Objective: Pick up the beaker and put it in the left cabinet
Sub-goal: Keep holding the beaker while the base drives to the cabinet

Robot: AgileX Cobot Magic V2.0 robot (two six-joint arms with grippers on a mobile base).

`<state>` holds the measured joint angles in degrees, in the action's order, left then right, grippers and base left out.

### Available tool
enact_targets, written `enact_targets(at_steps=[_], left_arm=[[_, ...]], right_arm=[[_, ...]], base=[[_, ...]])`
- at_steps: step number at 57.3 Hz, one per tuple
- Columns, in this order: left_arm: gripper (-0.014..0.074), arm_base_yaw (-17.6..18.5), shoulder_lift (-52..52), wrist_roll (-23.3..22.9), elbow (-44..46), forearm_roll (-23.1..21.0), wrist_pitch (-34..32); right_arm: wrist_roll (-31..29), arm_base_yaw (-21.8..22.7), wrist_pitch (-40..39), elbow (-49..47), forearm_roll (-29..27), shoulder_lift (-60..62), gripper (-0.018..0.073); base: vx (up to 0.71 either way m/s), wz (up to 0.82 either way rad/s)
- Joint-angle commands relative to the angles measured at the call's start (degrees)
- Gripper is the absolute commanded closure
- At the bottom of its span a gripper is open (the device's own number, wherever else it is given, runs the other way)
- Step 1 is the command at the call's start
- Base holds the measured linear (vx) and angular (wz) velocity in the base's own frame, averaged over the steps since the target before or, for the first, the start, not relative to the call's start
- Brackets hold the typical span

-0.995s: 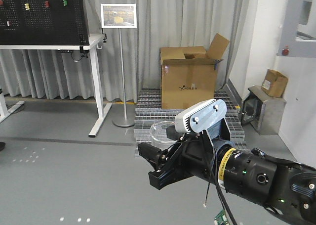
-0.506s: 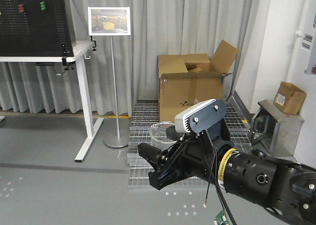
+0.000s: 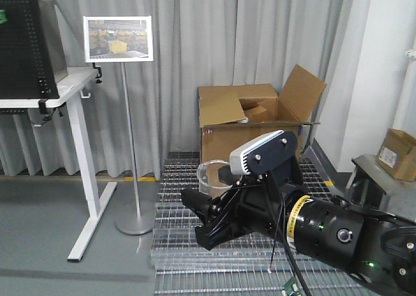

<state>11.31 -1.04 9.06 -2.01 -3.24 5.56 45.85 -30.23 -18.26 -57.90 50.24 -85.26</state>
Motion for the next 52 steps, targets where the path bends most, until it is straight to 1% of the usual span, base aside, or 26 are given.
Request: enact_targets(at_steps=[1, 16, 29, 41, 52], left_arm=[[0.0603, 0.32, -0.59, -0.14, 1.51, -0.27, -5.17], [0.0603, 0.32, -0.59, -0.14, 1.51, -0.27, -5.17], [0.0603, 0.32, -0.59, -0.14, 1.51, -0.27, -5.17], [0.0603, 0.32, -0.59, -0.14, 1.51, -0.27, -5.17], [0.0603, 0.32, -0.59, -0.14, 1.51, -0.27, -5.17]], right_arm=[[-0.12, 0.07, -3.26, -1.7, -1.04, 2.21, 0.0404], [-0.12, 0.07, -3.21, -1.7, -1.04, 2.21, 0.0404], [-0.12, 0.07, -3.21, -1.7, -1.04, 2.21, 0.0404], [-0.12, 0.07, -3.21, -1.7, -1.04, 2.21, 0.0404], [-0.12, 0.07, -3.21, -1.7, -1.04, 2.21, 0.0404]], base=[[0.59, -0.01], [0.56, -0.04], [0.47, -0.2], [0.38, -0.37], [0.29, -0.57]])
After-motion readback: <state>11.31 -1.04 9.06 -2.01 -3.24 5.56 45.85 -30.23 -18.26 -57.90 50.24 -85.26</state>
